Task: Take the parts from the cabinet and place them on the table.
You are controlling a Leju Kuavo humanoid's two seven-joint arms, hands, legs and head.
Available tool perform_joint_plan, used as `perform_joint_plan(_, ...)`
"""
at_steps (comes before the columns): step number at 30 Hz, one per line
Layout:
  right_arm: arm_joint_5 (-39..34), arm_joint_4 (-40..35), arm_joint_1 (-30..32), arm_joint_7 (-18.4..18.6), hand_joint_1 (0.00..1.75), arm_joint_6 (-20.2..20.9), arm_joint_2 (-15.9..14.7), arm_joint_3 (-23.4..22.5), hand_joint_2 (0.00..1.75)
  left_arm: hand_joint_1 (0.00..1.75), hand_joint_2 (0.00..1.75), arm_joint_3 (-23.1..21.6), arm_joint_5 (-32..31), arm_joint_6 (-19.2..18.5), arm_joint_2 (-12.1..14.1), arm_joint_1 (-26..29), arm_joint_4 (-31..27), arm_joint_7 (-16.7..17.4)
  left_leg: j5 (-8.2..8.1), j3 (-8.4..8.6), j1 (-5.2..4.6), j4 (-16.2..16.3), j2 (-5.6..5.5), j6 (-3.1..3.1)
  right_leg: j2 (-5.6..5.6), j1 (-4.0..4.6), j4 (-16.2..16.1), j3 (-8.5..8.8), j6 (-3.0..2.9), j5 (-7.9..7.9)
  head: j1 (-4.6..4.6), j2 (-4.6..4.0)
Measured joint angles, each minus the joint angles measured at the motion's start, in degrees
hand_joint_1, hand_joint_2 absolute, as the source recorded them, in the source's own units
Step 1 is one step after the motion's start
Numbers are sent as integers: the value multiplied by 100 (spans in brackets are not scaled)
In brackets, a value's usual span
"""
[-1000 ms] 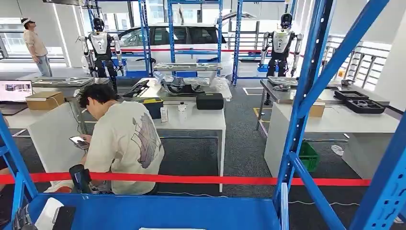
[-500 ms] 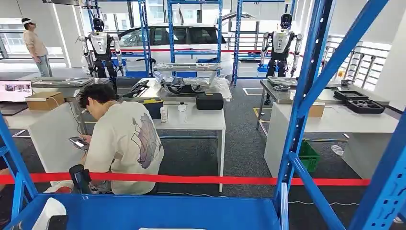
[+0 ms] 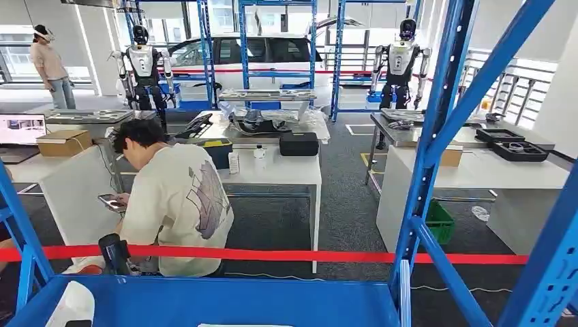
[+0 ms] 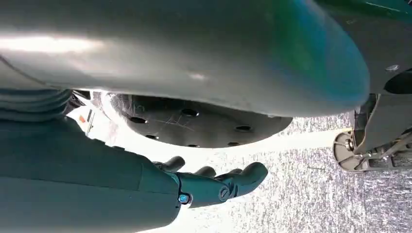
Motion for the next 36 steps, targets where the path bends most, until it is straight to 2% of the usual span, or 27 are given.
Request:
perform_joint_plan(12,2,0,-2,13,0,0,0,9,0,0,175,44,-22,0,218,-7,192,68,1,3,0,0,0,0,1,1,0,0,0,0,0,0)
perform_joint_plan(21,2,0,-3,20,0,0,0,11,0,0,175,160,-15,-50,406,-33,483,-26,4,43,0,0,-1,-3,2,2,1,0,0,2,0,0)
perform_joint_plan(22,2,0,-3,20,0,0,0,11,0,28,175,179,-15,-50,411,-53,520,-33,4,43,0,0,-2,-3,1,2,1,0,0,2,0,0)
perform_joint_plan(24,2,0,-5,17,0,0,0,11,0,157,175,190,-15,-50,422,-82,572,-66,4,41,0,0,-2,-3,0,1,1,1,0,2,0,0)
perform_joint_plan(26,2,0,-4,18,0,0,0,13,0,157,175,205,7,-50,424,-92,601,-112,3,26,-1,0,-1,-3,0,1,1,3,0,2,0,0)
perform_joint_plan(27,2,0,-4,18,0,0,0,13,0,175,175,219,31,-50,424,-91,612,-129,3,24,-1,0,-1,-2,0,1,1,3,0,2,0,0)
perform_joint_plan(36,4,0,-5,20,0,0,0,63,0,175,175,282,39,-50,444,-61,647,-192,2,4,0,0,-1,-2,-1,1,1,3,-1,0,0,0)
